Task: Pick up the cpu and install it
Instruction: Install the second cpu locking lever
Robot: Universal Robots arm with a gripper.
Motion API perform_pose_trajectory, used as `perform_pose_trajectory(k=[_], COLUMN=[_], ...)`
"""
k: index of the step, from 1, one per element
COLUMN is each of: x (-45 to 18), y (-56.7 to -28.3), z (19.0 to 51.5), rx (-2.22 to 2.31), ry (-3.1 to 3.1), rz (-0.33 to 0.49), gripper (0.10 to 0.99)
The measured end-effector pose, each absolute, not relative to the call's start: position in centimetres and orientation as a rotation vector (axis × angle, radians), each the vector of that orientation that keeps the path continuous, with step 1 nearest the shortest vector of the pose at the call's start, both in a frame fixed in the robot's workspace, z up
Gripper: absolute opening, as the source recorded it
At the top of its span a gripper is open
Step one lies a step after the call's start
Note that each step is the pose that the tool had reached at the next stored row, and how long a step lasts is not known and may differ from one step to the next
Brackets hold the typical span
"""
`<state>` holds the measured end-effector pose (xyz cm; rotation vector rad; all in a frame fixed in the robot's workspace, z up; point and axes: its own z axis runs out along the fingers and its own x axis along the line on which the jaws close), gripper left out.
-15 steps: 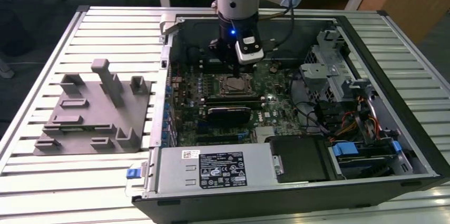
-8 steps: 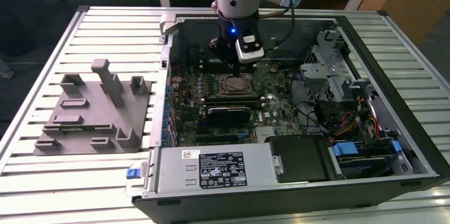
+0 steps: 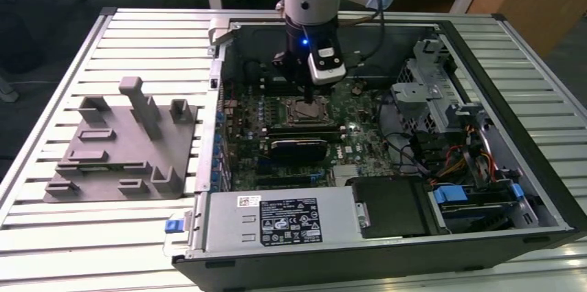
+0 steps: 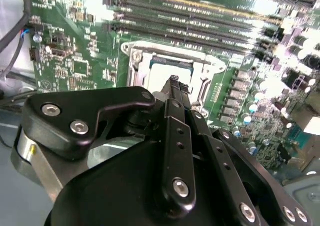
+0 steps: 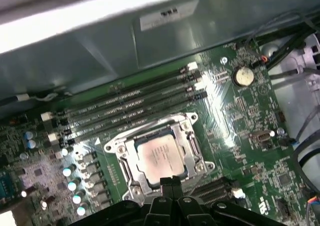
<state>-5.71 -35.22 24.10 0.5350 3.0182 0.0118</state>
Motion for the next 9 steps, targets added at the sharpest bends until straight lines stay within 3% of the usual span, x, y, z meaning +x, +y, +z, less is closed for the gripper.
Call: perform_pose_trajectory(k=[9], x=[-5.7], y=[-37.1], z=[23.7], rx=[0.535], ry=[3.019], rz=[0.008], gripper=[0.106])
